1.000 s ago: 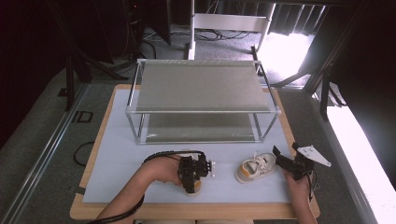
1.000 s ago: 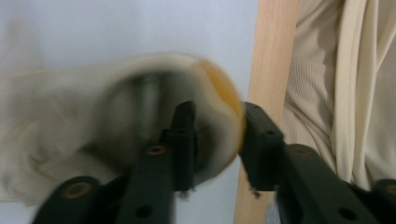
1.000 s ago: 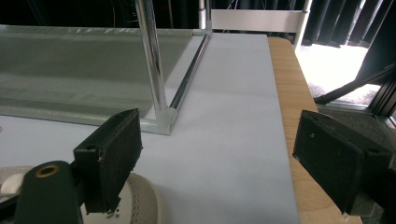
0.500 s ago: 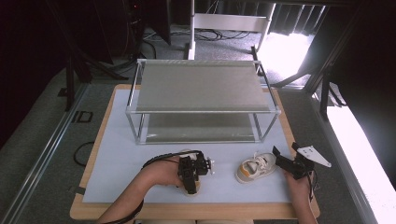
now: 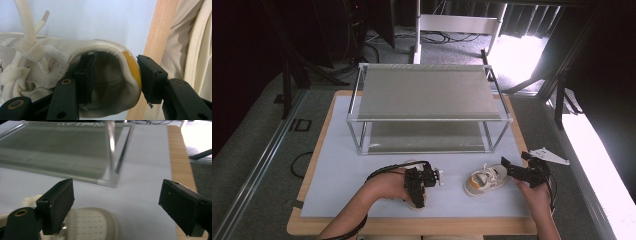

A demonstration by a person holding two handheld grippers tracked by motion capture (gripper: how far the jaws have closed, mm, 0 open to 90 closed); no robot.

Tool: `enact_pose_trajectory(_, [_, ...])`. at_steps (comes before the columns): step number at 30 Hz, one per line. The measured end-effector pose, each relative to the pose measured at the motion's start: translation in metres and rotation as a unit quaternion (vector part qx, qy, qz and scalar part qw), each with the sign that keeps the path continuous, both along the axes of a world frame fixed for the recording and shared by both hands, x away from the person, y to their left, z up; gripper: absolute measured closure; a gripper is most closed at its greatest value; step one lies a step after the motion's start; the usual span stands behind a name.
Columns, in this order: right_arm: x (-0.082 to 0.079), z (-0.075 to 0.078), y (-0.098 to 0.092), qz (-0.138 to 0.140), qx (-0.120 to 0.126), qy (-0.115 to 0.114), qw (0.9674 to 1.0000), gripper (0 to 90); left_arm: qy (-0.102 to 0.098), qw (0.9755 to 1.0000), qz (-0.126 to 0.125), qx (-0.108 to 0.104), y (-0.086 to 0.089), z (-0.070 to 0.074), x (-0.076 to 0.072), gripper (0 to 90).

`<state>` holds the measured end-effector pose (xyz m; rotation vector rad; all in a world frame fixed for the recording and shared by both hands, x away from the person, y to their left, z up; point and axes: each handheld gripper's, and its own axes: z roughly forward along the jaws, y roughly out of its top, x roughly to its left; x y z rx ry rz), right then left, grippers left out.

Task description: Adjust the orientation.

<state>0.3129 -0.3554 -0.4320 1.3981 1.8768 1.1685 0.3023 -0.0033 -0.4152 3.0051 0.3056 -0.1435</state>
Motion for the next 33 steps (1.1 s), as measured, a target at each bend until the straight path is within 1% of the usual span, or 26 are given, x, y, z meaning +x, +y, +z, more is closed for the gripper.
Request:
enact_pose_trajectory(2, [-0.001, 0.01, 0.006, 0.01, -0.005, 0.015, 0.9998, 11.7, 0.003, 1.0, 0.003, -0.002, 0.001, 0.0, 0.0, 49.6])
enact_pose_trajectory(5, [-0.004, 0.021, 0.011, 0.027, -0.002, 0.03, 0.9992, 11.7, 0.007, 1.0, 0.004, -0.005, 0.001, 0.0, 0.001, 49.6])
enact_pose_trajectory(7, [-0.006, 0.027, 0.014, 0.04, -0.008, 0.037, 0.9985, 11.7, 0.009, 0.9999, 0.005, -0.007, 0.001, 0.0, 0.002, 49.6])
enact_pose_trajectory(8, [-0.007, 0.029, 0.016, 0.045, -0.009, 0.039, 0.9982, 11.7, 0.008, 0.9999, 0.005, -0.007, 0.001, 0.0, 0.002, 49.6])
enact_pose_trajectory(11, [-0.012, 0.037, 0.023, 0.072, -0.012, 0.045, 0.9963, 11.7, 0.01, 0.9999, 0.007, -0.005, 0.001, -0.001, 0.001, 49.6])
enact_pose_trajectory(15, [-0.019, 0.047, 0.035, 0.096, -0.032, 0.043, 0.9939, 11.7, 0.02, 0.9998, 0.007, 0.0, 0.001, -0.002, 0.003, 49.5])
enact_pose_trajectory(17, [-0.023, 0.052, 0.041, 0.104, -0.039, 0.042, 0.993, 11.8, 0.021, 0.9997, 0.009, -0.001, 0.001, -0.002, 0.002, 49.5])
enact_pose_trajectory(19, [-0.029, 0.058, 0.05, 0.12, -0.051, 0.038, 0.9908, 12.4, 0.02, 0.9997, 0.01, 0.0, 0.001, -0.002, 0.002, 49.6])
enact_pose_trajectory(20, [-0.03, 0.059, 0.052, 0.125, -0.054, 0.037, 0.99, 14.6, 0.02, 0.9997, 0.01, 0.0, 0.001, -0.002, 0.002, 49.6])
enact_pose_trajectory(21, [-0.032, 0.061, 0.055, 0.136, -0.051, 0.043, 0.9884, 17.2, 0.02, 0.9997, 0.011, -0.001, 0.001, -0.002, 0.002, 49.6])
enact_pose_trajectory(22, [-0.033, 0.064, 0.058, 0.147, -0.051, 0.05, 0.9865, 17.3, 0.019, 0.9997, 0.012, -0.001, 0.001, -0.002, 0.002, 49.6])
enact_pose_trajectory(25, [-0.036, 0.067, 0.066, 0.164, -0.062, 0.058, 0.9828, 20.1, 0.018, 0.9998, 0.012, 0.001, 0.001, -0.002, 0.0, 49.6])
enact_pose_trajectory(27, [-0.036, 0.067, 0.07, 0.175, -0.061, 0.078, 0.9796, 20.1, 0.017, 0.9998, 0.012, -0.001, 0.001, -0.002, 0.001, 49.5])
enact_pose_trajectory(28, [-0.035, 0.067, 0.073, 0.176, -0.057, 0.099, 0.9777, 20.5, 0.017, 0.9998, 0.012, -0.001, 0.001, -0.003, 0.001, 49.6])
enact_pose_trajectory(29, [-0.035, 0.067, 0.074, 0.176, -0.055, 0.111, 0.9767, 21.6, 0.017, 0.9998, 0.013, -0.002, 0.001, -0.003, 0.0, 49.6])
enact_pose_trajectory(30, [-0.035, 0.066, 0.076, 0.181, -0.053, 0.12, 0.9747, 24.2, 0.017, 0.9998, 0.013, -0.002, 0.001, -0.002, 0.001, 49.6])
enact_pose_trajectory(31, [-0.035, 0.065, 0.078, 0.186, -0.054, 0.128, 0.9727, 28.9, 0.017, 0.9998, 0.013, -0.002, 0.001, -0.002, 0.0, 49.5])
enact_pose_trajectory(32, [-0.035, 0.065, 0.08, 0.191, -0.054, 0.135, 0.9707, 31.3, 0.017, 0.9998, 0.013, -0.002, 0.001, -0.002, 0.0, 49.5])
enact_pose_trajectory(33, [-0.035, 0.064, 0.082, 0.196, -0.056, 0.148, 0.9678, 31.6, 0.018, 0.9997, 0.014, -0.002, 0.001, -0.002, 0.001, 49.5])
